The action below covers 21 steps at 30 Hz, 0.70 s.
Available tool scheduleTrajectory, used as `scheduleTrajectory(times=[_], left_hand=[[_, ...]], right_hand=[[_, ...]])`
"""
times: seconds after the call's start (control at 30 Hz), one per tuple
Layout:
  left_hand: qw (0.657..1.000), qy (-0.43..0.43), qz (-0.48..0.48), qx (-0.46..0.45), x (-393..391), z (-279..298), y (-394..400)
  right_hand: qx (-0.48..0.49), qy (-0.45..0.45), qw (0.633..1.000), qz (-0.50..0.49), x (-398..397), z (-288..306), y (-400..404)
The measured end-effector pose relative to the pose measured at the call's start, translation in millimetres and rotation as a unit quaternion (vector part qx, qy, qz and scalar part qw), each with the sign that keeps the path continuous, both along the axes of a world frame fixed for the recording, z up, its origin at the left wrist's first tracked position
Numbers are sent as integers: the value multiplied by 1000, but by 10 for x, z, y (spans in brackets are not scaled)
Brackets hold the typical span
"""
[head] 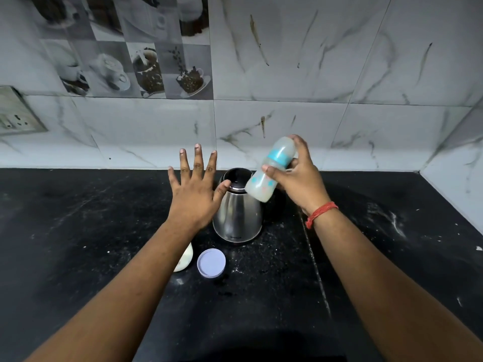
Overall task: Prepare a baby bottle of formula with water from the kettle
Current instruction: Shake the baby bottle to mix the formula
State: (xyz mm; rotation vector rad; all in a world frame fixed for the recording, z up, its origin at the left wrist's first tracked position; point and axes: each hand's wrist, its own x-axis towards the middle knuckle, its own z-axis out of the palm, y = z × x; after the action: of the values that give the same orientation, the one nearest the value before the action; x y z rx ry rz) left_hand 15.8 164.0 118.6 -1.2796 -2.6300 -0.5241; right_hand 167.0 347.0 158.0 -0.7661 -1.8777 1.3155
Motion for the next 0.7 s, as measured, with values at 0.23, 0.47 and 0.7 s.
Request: scheduleTrajectory(times=[0.23, 0.47, 0.7], left_hand=[[1000, -1, 2, 2, 3, -16, 8], [1000, 3, 2, -1, 6, 15, 17], [1000, 6, 0, -9, 16, 15, 21]], right_hand=[[12, 8, 1000, -18, 31, 45, 39], [14, 101, 991, -91, 70, 47, 22], [-5, 83, 993, -85, 52, 13, 5]])
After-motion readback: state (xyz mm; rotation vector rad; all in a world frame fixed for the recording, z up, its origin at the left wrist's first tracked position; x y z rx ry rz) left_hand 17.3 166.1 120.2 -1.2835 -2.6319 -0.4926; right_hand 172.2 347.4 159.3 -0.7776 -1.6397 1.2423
